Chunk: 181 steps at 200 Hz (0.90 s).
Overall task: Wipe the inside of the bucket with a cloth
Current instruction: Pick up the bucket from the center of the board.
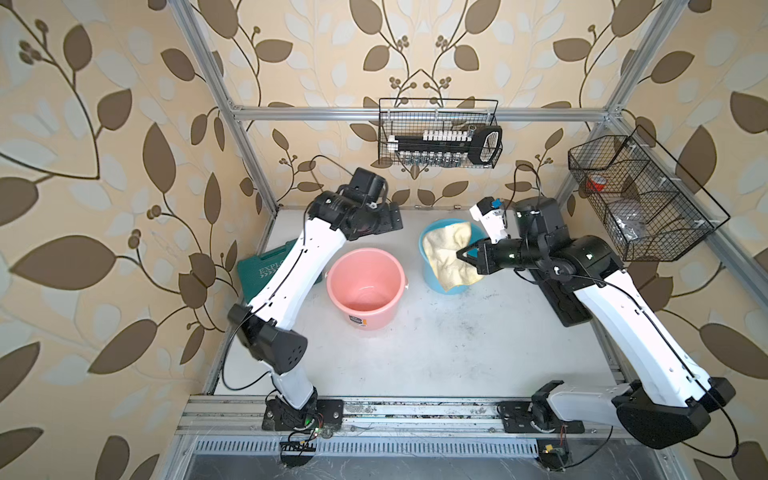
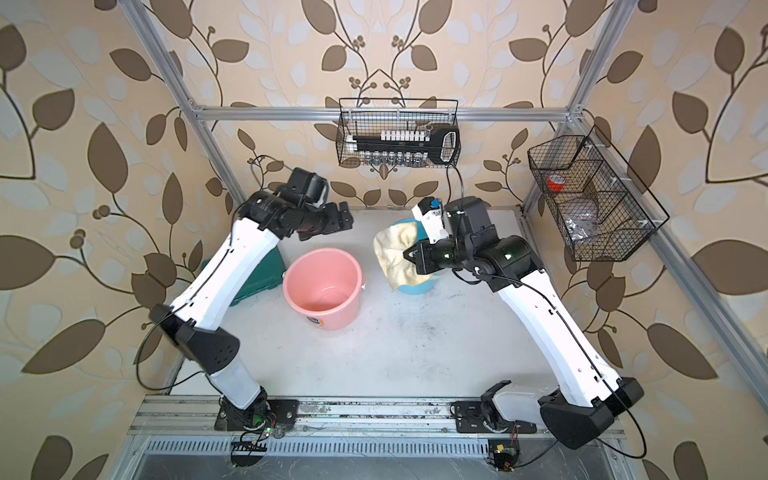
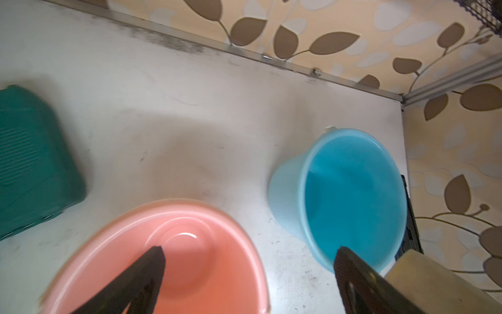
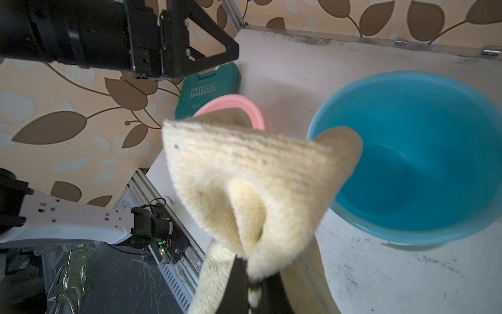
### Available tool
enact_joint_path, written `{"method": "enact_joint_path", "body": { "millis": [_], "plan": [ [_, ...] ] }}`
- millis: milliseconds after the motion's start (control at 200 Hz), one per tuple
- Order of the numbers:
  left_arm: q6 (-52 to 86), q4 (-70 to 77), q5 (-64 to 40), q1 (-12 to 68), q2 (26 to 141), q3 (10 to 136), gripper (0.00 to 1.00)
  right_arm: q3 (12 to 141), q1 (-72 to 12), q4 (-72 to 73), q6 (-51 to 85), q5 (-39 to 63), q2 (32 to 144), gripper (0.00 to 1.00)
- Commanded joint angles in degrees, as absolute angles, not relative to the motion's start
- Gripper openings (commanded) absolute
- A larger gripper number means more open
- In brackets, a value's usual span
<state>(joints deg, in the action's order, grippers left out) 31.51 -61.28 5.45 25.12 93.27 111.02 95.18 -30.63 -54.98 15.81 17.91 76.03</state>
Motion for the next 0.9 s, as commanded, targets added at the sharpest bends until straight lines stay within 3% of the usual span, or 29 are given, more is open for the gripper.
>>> {"method": "enact_joint_path", "body": {
  "millis": [0,240,900],
  "plan": [
    [31.1,-61.3,9.5,21.9,86.8,103.2,0.99,98.8,-34.6,-54.8,16.7,14.5,79.5,0.0],
    [22.1,-59.1,6.8,13.9,80.2,93.8,0.99,100.8,-41.5,-50.4,20.3,13.5,85.3,0.0],
    [6.8,-58.5,0.6,12.8,96.7,94.6,0.94,96.6,-44.6,-48.2,24.1,10.4,84.4,0.0]
  ]
}}
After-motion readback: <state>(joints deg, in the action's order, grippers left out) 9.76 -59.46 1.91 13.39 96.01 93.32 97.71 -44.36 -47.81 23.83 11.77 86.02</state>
